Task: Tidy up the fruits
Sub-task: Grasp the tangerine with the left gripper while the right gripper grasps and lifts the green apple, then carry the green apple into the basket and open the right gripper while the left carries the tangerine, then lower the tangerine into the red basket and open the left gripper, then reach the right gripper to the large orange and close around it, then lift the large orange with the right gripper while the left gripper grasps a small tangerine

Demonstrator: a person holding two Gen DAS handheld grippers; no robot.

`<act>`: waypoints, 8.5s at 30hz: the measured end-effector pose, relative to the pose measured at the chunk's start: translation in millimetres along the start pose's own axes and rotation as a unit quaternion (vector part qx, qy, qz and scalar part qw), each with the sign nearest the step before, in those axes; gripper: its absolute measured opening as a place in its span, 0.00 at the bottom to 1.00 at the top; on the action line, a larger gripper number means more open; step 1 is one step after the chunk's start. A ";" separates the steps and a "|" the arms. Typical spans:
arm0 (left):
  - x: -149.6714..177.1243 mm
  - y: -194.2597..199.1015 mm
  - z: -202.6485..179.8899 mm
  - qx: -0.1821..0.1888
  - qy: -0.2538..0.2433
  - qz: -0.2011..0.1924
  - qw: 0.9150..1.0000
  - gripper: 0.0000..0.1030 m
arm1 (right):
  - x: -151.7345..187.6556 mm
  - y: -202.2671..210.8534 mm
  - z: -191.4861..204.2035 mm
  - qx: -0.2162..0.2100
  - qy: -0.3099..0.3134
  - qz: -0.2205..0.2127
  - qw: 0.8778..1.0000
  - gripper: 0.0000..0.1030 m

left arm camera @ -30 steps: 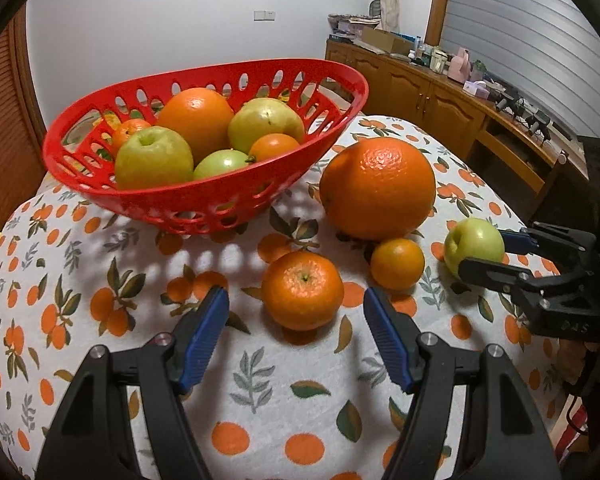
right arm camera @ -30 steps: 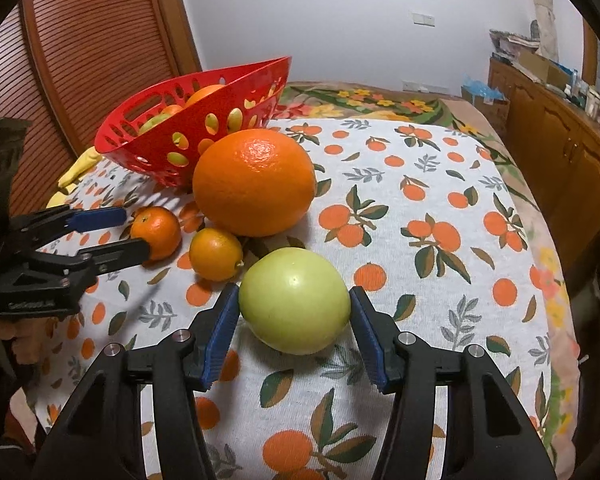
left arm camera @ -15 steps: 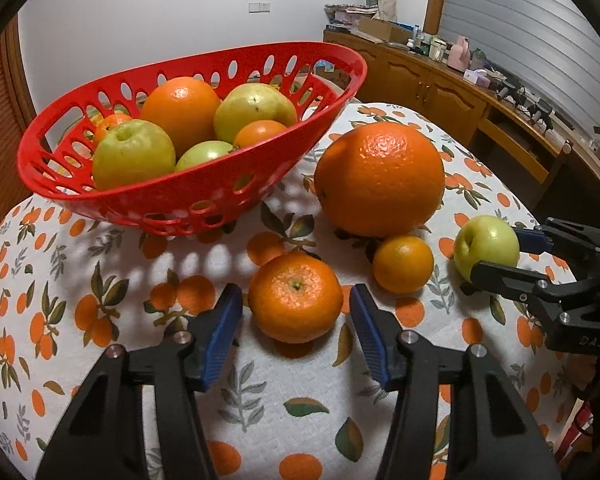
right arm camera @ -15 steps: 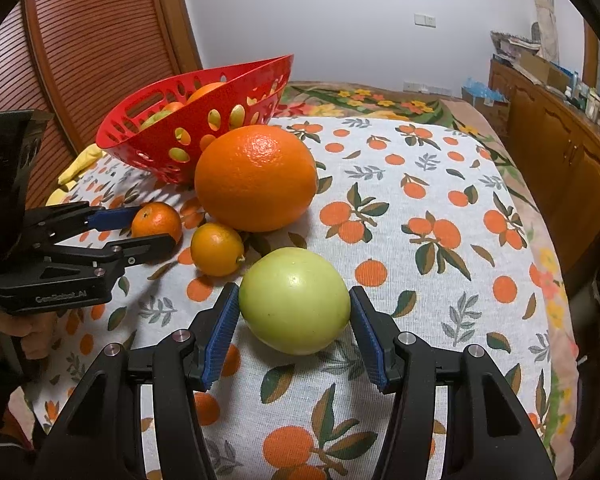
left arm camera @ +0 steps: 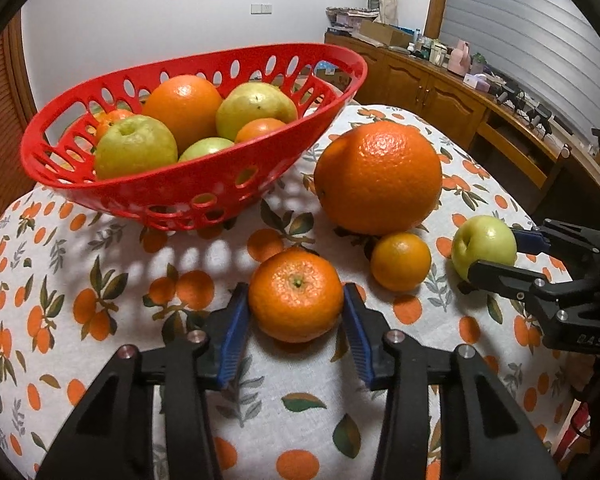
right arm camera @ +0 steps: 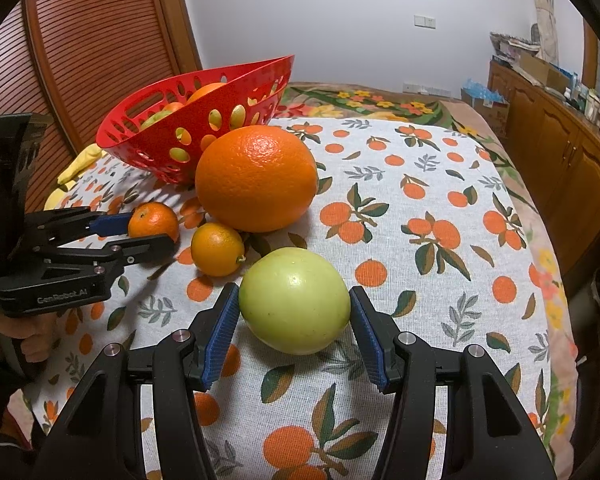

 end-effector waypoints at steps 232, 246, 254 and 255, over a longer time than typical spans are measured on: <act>-20.7 12.8 -24.0 0.044 -0.004 -0.015 0.999 0.58 | -41.0 15.3 -28.2 -0.048 -0.030 -0.022 0.998 0.86; -26.8 -12.8 -35.5 0.071 -0.007 0.003 0.997 0.45 | -30.3 17.4 -39.0 -0.044 -0.036 -0.015 0.998 0.86; -27.1 -16.3 -40.9 0.088 -0.006 0.008 0.996 0.37 | -29.9 20.0 -38.6 -0.042 -0.033 -0.015 0.998 0.86; -28.6 -18.0 -42.4 0.090 -0.005 0.009 0.996 0.36 | -29.8 20.2 -38.8 -0.041 -0.033 -0.015 0.999 0.86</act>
Point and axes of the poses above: each gripper's, at about its wrist camera, not at the fingertips, and y roughly against the way its jaws point, z to its left, x to its underside, the point moved 1 cm from there along -y, roughly the way its jaws point, and after that the axes turned 3 degrees about -y, right-handed, at the moved point
